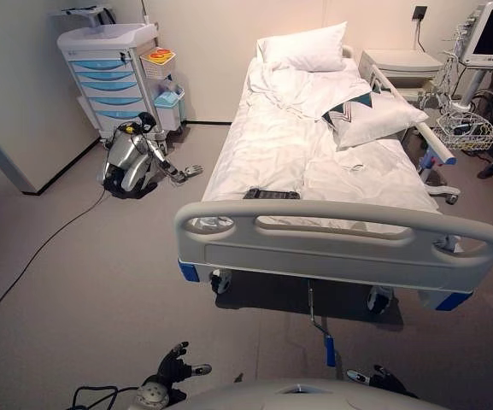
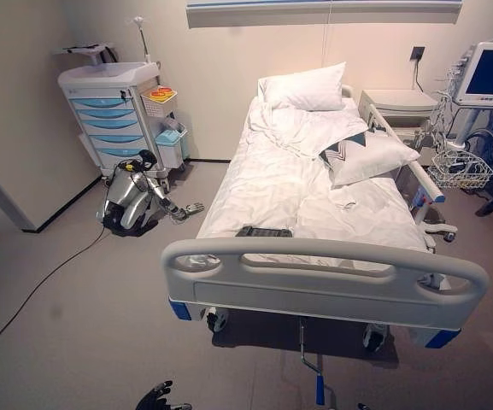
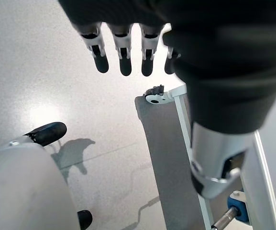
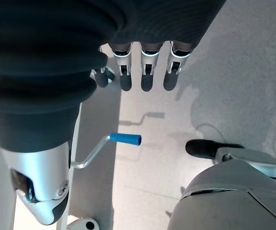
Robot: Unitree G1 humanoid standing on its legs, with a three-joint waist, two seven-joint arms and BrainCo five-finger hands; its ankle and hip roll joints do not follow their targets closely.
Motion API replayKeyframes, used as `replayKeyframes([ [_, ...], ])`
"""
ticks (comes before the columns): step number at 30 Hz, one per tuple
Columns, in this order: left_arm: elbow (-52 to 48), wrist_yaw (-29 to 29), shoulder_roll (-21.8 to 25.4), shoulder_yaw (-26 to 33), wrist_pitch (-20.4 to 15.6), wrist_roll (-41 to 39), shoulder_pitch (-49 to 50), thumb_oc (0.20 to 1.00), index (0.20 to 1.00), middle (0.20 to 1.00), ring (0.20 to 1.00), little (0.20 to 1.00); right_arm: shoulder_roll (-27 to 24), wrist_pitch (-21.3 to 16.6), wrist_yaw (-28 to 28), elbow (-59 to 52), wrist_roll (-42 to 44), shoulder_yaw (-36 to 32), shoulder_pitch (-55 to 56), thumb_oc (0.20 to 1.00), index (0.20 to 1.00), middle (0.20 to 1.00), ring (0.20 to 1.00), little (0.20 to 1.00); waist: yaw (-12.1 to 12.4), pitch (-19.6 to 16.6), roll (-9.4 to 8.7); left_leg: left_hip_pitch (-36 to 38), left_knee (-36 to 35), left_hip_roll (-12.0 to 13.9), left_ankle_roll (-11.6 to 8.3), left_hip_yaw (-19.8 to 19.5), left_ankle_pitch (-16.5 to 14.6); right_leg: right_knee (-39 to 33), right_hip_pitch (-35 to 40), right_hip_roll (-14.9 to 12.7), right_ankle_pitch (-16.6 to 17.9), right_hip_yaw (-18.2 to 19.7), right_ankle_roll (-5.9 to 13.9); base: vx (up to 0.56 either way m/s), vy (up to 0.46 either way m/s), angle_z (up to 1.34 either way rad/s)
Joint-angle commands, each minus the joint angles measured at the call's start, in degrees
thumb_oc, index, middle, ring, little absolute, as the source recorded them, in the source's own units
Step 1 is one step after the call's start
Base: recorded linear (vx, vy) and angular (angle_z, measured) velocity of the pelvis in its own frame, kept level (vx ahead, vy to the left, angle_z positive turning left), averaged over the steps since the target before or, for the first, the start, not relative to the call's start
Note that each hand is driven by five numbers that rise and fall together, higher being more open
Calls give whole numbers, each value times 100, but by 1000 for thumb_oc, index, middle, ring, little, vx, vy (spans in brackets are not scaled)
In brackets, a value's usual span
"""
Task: Raise the hospital bed
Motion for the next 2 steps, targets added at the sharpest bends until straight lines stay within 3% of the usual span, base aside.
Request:
replayKeyframes([
  [1,316,24,108,281,-95,-263,-526,1000,1000,1000,1000,1000,207,-49,29,176,1,25,-402,1000,1000,1000,1000,1000,134,265,-361,473,38,-406,250,111,-473,51,48,-282,17,89,515,0,0,0],
  [2,321,37,106,305,-91,-319,-519,1000,1000,1000,1000,1000,212,-48,23,174,12,17,-403,1000,1000,1000,1000,1000,132,260,-365,474,39,-403,248,114,-472,51,49,-278,16,90,511,0,0,0],
])
